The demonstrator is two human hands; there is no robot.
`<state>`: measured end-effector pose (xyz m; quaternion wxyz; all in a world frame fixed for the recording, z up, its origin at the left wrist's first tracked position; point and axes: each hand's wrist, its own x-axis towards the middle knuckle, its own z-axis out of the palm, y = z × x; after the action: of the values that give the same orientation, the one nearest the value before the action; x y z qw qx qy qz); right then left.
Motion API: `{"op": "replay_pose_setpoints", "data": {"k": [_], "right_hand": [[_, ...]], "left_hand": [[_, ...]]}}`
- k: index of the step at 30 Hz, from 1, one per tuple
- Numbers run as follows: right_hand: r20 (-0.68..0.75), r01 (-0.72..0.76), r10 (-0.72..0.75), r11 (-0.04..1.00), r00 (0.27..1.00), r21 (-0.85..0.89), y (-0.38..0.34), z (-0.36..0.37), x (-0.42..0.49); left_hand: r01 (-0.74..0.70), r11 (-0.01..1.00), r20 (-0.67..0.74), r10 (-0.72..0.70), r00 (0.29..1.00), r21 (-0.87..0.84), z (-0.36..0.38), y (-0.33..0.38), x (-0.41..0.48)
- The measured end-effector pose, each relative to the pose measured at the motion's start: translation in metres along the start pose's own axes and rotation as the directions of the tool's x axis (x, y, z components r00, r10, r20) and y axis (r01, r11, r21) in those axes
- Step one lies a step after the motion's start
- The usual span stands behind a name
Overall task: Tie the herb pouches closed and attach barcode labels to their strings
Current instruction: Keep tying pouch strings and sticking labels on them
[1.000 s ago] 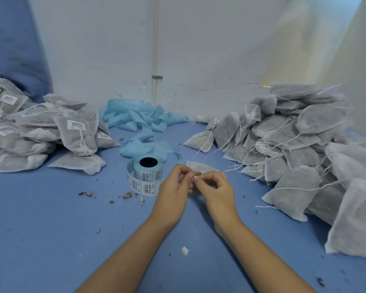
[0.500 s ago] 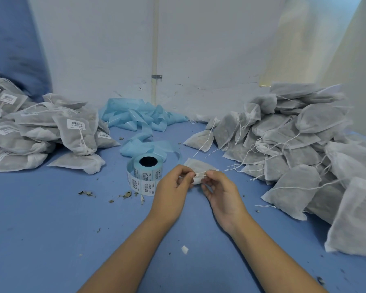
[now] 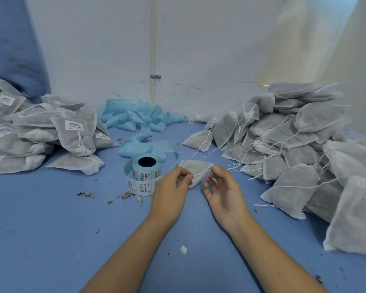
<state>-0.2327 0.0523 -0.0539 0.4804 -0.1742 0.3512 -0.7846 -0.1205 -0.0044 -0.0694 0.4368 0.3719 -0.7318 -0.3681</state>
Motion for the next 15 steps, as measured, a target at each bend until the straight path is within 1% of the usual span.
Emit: {"op": "replay_pose_setpoints", "data": {"k": [2,4,6,8,9,11,13,15], "right_hand": [[0.028,-0.055,0.054,0.998,0.998,0.036,-0.002,0.0,-0.001],[0.081,-0.123,0.116,0.988,0.99,0.092,-0.004,-0.001,-0.002],[0.146,-0.172,0.153,0.977,0.977,0.125,-0.006,-0.002,-0.003],[0.234,-0.208,0.172,0.968,0.957,0.137,-0.006,-0.001,-0.005],[0.272,-0.222,0.18,0.966,0.945,0.135,-0.007,0.0,-0.007],[0.343,-0.249,0.194,0.961,0.919,0.122,-0.008,0.002,-0.009],[0.403,-0.273,0.215,0.957,0.89,0.093,-0.008,0.004,-0.012],[0.444,-0.29,0.229,0.954,0.866,0.074,-0.007,0.005,-0.012]], "left_hand": [[-0.063,0.994,0.002,0.063,0.998,0.085,-0.002,-0.001,-0.001],[-0.181,0.974,0.054,0.176,0.983,0.133,-0.003,0.0,-0.003],[-0.303,0.93,0.124,0.283,0.951,0.208,-0.002,0.001,-0.006],[-0.39,0.879,0.154,0.36,0.92,0.274,0.0,0.002,-0.007],[-0.407,0.863,0.148,0.38,0.913,0.299,0.0,0.002,-0.007],[-0.379,0.869,0.108,0.364,0.925,0.317,0.0,0.002,-0.006],[-0.338,0.895,0.036,0.343,0.939,0.29,-0.001,0.002,-0.006],[-0.324,0.909,-0.056,0.349,0.935,0.26,-0.002,0.003,-0.005]]}}
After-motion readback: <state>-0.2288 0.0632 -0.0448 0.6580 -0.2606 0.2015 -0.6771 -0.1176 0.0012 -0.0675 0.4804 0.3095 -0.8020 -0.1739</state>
